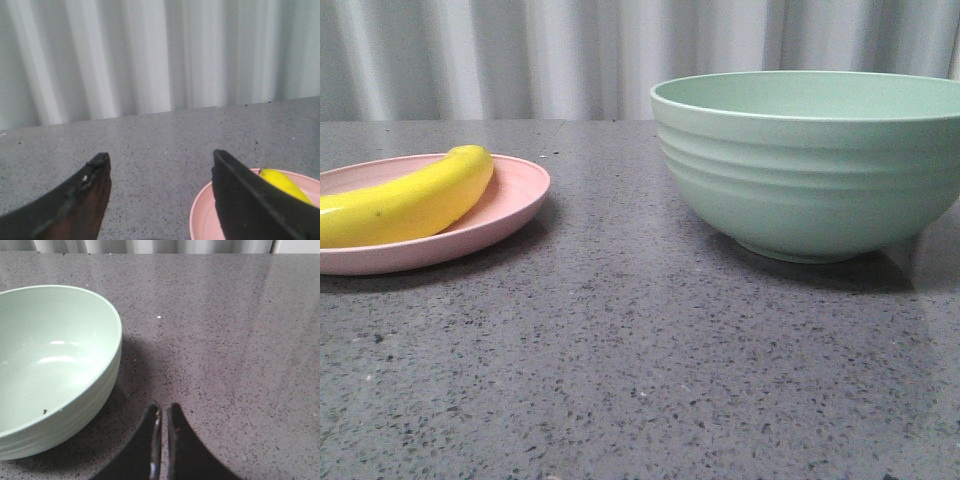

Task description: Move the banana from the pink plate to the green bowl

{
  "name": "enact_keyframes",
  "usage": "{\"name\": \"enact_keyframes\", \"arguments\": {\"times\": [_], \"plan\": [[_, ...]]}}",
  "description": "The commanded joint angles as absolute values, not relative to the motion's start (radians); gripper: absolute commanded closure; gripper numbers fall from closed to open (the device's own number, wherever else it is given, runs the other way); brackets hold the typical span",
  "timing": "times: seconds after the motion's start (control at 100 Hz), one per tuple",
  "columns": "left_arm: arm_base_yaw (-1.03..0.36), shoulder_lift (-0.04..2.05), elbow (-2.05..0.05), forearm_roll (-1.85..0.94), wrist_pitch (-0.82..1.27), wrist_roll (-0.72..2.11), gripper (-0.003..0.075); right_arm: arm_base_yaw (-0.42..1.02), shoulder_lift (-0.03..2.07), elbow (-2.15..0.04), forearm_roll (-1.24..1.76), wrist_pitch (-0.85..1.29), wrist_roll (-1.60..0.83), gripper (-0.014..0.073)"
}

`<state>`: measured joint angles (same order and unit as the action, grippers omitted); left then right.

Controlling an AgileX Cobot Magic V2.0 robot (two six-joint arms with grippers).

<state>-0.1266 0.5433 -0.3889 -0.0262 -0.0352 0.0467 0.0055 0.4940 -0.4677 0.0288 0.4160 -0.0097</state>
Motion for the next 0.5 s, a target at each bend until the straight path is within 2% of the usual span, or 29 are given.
{"name": "enact_keyframes", "arguments": {"times": [0.0, 0.33, 0.49], "plan": [[-0.142, 0.586, -0.453, -0.037, -0.055, 0.036, 0.0302, 0.007, 0.506, -0.499, 0.031, 0.317, -0.016, 0.0647], [-0.345, 0.814, -0.646, -0.045, 0.12, 0.036, 0.0287, 0.007, 0.506, -0.499, 0.031, 0.296, -0.016, 0.0647], [-0.412, 0.95, -0.739, -0.067, 0.294, 0.036, 0.0288, 0.007, 0.506, -0.499, 0.031, 0.299, -0.016, 0.0647]]}}
